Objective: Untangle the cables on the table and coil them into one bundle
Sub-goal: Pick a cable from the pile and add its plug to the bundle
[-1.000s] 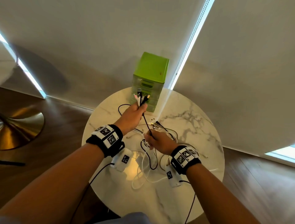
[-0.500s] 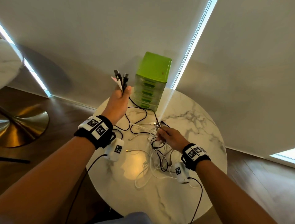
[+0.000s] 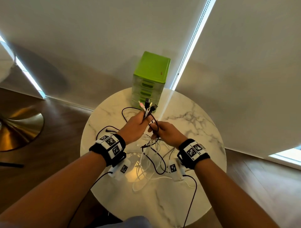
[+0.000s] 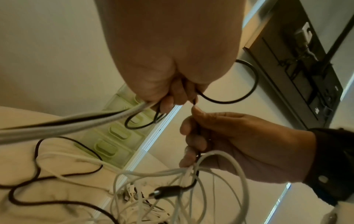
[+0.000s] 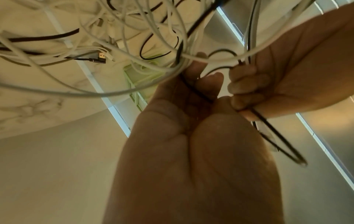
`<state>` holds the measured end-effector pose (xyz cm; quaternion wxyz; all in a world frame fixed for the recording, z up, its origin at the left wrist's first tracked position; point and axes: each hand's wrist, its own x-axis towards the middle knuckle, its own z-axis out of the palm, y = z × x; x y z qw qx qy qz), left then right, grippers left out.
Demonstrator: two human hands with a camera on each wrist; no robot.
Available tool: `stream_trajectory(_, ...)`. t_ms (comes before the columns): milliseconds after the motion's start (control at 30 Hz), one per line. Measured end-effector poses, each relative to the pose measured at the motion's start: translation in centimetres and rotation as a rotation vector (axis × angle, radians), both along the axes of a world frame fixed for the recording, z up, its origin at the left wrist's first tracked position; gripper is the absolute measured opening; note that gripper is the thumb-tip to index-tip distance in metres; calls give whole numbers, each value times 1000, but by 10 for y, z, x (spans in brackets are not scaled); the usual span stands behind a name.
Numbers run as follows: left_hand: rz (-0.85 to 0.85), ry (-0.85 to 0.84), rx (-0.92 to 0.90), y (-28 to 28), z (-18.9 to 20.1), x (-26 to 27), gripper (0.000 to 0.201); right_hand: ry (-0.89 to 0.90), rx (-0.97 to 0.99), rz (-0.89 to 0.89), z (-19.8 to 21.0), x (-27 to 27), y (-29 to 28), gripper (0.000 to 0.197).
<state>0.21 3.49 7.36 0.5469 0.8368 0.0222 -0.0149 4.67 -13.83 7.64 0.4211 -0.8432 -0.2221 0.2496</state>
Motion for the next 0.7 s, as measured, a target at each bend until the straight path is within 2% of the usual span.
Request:
stream_trajectory(100, 72, -76, 51, -2, 16, -1, 26, -60, -130, 113, -15, 1, -2, 17)
stream_trajectory(300, 267, -216, -31, 33, 49, 19, 31, 9, -338, 233, -61, -9, -31, 25)
stream_trajectory(367, 268, -228, 25, 45, 58, 24, 33, 0, -306, 191, -71, -13, -41, 28)
stream_trajectory(500, 224, -146, 124, 57, 48, 17, 31, -198, -110, -7, -60, -2, -28, 32)
stream_trajectory(567, 187, -115, 77, 56, 42, 8, 32, -166, -12, -34, -34, 2, -7, 36)
stream_trajectory(700, 118, -139, -113, 53, 35, -6, 34, 6, 194, 61, -3, -4, 53, 40)
